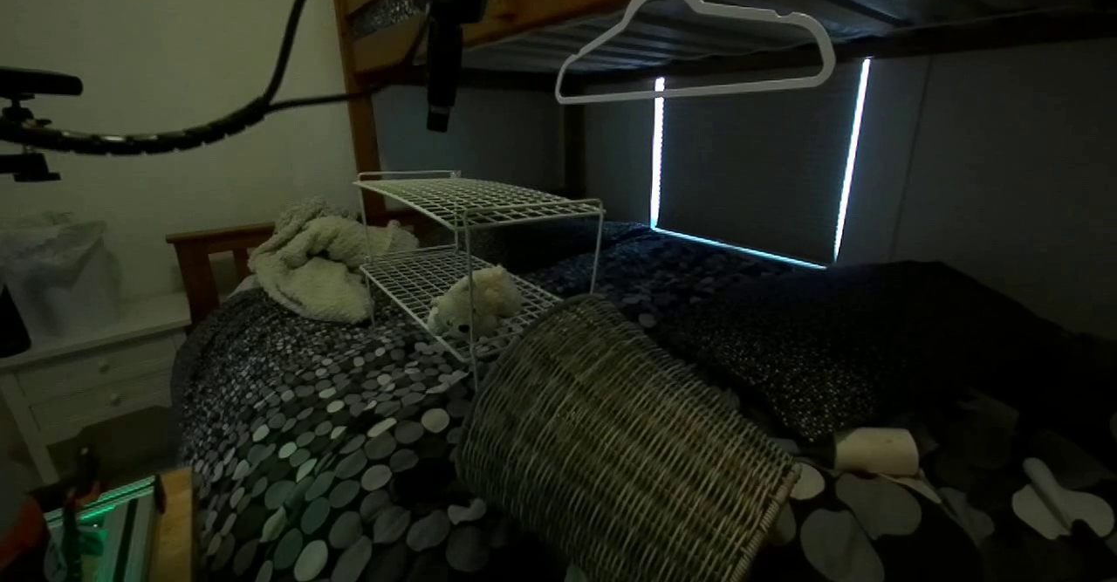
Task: Move the rack slightly to the right
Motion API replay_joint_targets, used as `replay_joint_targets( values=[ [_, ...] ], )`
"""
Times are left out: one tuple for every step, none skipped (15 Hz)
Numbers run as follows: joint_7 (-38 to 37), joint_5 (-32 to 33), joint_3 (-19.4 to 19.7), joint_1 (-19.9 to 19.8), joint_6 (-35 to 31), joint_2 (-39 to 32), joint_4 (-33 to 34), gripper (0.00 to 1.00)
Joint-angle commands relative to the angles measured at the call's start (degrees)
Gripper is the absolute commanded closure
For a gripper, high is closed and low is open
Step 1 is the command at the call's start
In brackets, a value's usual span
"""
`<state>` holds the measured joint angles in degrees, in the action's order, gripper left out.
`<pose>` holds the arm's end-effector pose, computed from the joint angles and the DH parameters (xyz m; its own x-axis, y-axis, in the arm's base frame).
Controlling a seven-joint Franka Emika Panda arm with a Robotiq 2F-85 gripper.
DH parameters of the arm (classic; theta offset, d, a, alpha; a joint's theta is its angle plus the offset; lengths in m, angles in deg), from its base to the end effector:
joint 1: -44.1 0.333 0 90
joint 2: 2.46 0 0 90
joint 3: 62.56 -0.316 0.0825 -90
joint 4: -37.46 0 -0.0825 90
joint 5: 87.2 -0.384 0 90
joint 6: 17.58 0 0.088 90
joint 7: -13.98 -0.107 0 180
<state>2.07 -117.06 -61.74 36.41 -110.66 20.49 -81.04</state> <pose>0.4302 -0.0140 0.6042 0.9265 -0.3441 -0.1526 -0.3739 -0.7941 -0.4792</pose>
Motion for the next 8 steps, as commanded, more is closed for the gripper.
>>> replay_joint_targets(
  values=[
    [-8.27,10.0,-3.59,0.91,1.65,1.46,3.87,0.0],
    [-5.16,5.68,-1.41,1.74,0.05,1.46,2.1,0.0],
    [-6.63,7.59,-2.32,1.92,0.18,1.71,3.0,0.0],
    [-7.37,8.46,-2.78,2.01,0.21,1.73,3.45,0.0],
    [-7.55,8.9,-2.91,2.03,0.22,1.66,3.57,0.0],
    [-7.55,9.1,-2.86,2.01,0.22,1.53,3.57,0.0],
    [-7.54,9.14,-2.79,1.99,0.22,1.4,3.57,0.0],
    [-7.54,9.15,-2.75,1.98,0.23,1.3,3.57,0.0]
  ],
)
